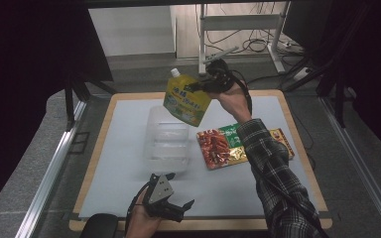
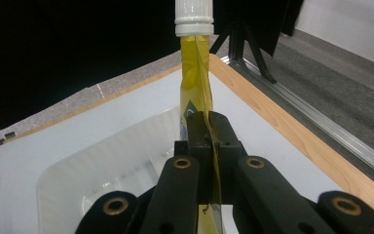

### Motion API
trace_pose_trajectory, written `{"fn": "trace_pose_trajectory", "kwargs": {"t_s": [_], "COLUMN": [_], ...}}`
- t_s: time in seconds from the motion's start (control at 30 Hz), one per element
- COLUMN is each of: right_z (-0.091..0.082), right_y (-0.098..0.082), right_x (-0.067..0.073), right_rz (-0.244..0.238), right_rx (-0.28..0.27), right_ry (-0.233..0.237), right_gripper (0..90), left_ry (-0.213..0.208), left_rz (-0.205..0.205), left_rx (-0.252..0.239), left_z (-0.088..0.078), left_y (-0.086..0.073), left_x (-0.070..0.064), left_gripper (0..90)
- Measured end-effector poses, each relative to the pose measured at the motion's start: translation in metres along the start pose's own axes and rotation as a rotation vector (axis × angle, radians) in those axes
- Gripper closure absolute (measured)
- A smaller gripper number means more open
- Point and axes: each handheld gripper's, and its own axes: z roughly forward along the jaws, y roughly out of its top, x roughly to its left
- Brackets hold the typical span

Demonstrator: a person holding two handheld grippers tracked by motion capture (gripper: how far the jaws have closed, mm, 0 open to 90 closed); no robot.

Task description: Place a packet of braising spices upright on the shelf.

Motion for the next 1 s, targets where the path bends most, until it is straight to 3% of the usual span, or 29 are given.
{"fn": "trace_pose_trajectory", "kwargs": {"t_s": [0.67,1.0], "right_z": [0.047,0.072], "right_y": [0.015,0.008], "right_x": [0.011,0.013], "right_rz": [-0.019,-0.04], "right_rx": [0.037,0.112], "right_ry": [0.02,-0.001], "right_gripper": [89.1,89.0], "left_ry": [-0.013,-0.013], "left_rz": [0.008,0.011], "left_rx": [0.006,0.01], "left_z": [0.001,0.001], "left_y": [0.0,0.0], "left_x": [-0.003,-0.003], "left_gripper": [0.0,0.0]}}
